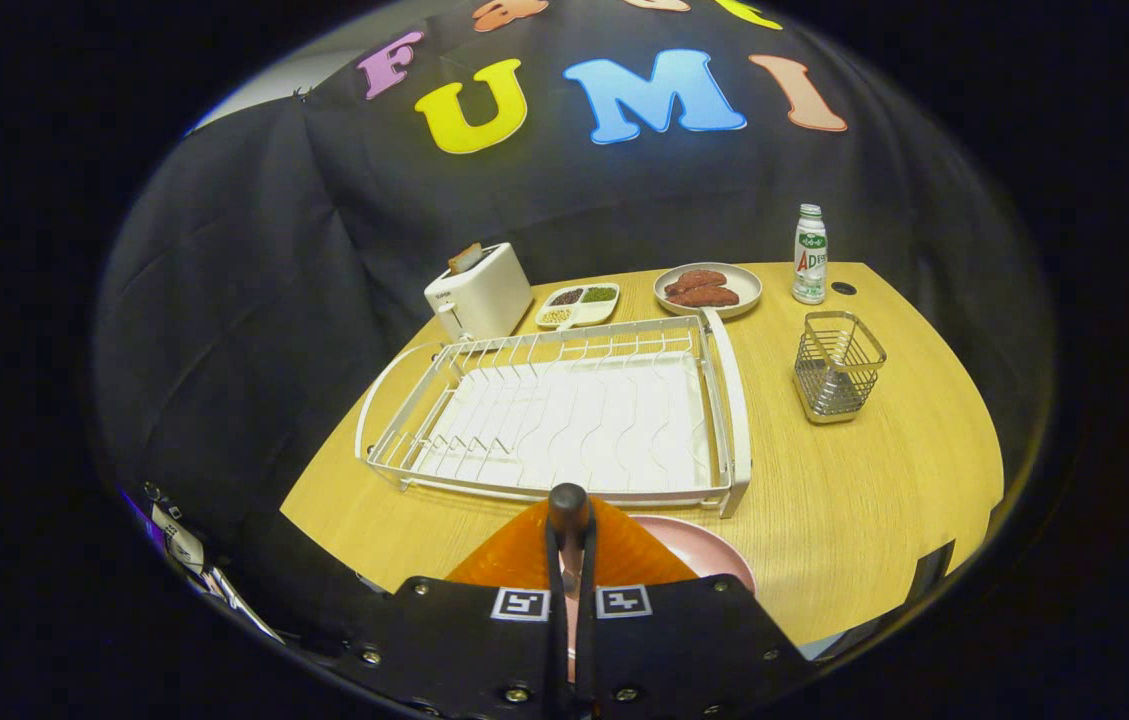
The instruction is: Take the plate from the dish rack, then take the spoon from the basket and place it into the plate.
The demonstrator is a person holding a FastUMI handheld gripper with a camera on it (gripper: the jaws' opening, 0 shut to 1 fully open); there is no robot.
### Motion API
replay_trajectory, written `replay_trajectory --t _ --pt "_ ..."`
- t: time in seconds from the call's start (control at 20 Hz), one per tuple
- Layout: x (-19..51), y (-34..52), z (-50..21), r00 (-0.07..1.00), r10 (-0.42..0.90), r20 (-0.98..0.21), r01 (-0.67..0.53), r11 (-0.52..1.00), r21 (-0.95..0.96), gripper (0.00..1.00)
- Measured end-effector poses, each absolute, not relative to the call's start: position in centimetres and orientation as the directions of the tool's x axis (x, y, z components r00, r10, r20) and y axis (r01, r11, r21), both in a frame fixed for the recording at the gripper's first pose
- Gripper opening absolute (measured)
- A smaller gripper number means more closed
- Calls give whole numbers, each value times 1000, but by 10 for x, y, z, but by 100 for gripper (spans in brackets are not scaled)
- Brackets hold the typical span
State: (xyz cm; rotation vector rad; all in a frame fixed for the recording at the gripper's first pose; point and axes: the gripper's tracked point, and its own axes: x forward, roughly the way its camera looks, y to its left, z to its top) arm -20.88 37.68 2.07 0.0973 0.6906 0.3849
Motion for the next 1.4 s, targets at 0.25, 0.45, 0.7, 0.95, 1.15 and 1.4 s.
replay_trajectory --t 0.25,0.45,0.7,0.95,1.15,1.4 --pt "-216 383 4 711 369 -599 -336 926 171 3" --pt "-219 384 5 707 374 -600 -353 922 159 6" --pt "-224 376 17 702 392 -595 -366 915 171 16" --pt "-219 360 44 731 394 -558 -368 915 164 16" --pt "-215 350 61 742 397 -540 -368 915 167 16" --pt "-215 338 88 760 410 -505 -392 908 146 16"
